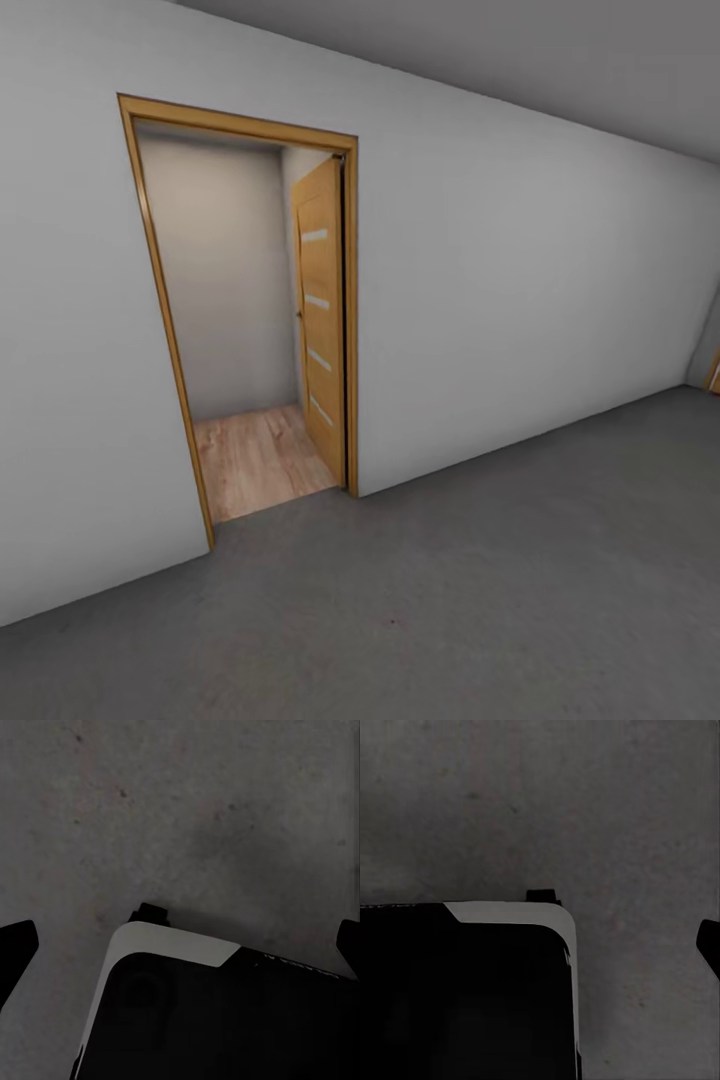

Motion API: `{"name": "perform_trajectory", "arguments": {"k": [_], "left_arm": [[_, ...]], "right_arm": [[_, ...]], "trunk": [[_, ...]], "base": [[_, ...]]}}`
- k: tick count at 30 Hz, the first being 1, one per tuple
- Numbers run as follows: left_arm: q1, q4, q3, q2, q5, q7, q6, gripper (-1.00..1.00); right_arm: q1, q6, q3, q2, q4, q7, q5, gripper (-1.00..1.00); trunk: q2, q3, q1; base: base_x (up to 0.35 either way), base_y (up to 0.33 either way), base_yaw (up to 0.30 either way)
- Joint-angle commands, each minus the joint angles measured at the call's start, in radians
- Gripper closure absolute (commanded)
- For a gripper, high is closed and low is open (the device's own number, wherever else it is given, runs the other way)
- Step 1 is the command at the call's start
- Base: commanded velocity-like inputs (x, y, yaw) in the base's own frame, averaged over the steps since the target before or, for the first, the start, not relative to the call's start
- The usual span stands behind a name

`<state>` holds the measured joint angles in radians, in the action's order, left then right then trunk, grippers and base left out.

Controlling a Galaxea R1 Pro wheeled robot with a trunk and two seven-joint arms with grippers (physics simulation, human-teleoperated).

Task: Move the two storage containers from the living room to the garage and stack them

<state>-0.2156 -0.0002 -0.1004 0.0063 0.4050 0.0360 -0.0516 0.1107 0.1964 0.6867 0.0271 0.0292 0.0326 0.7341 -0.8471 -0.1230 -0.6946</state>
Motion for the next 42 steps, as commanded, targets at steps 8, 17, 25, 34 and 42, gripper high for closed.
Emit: {"name": "perform_trajectory", "arguments": {"k": [8,17,25,34,42], "left_arm": [[-0.001,0.0,-0.009,0.0,0.007,0.002,-0.001,-1.0],[-0.001,-0.001,-0.01,-0.001,0.004,0.002,0.001,-1.0],[-0.001,-0.001,-0.009,0.0,0.003,-0.001,0.002,-1.0],[-0.001,-0.003,-0.01,0.001,-0.001,-0.004,0.007,-1.0],[-0.001,-0.003,-0.009,0.0,-0.004,-0.003,0.006,-1.0]], "right_arm": [[0.001,0.01,0.011,0.002,0.003,0.004,0.006,-1.0],[0.001,0.015,0.011,0.005,0.003,0.003,0.005,-1.0],[0.001,0.014,0.009,0.005,0.003,0.003,0.007,-1.0],[0.001,0.014,0.005,0.004,0.003,0.003,0.008,-1.0],[0.001,0.007,0.011,0.005,0.003,0.003,0.007,-1.0]], "trunk": [[-0.001,-0.001,-0.001],[-0.001,-0.001,-0.001],[-0.001,-0.001,-0.001],[-0.001,-0.001,-0.001],[-0.001,-0.001,-0.001]], "base": [[0.323,0.0,0.0],[0.323,0.0,0.061],[0.323,0.0,0.252],[0.323,0.0,0.08],[0.323,0.0,0.004]]}}
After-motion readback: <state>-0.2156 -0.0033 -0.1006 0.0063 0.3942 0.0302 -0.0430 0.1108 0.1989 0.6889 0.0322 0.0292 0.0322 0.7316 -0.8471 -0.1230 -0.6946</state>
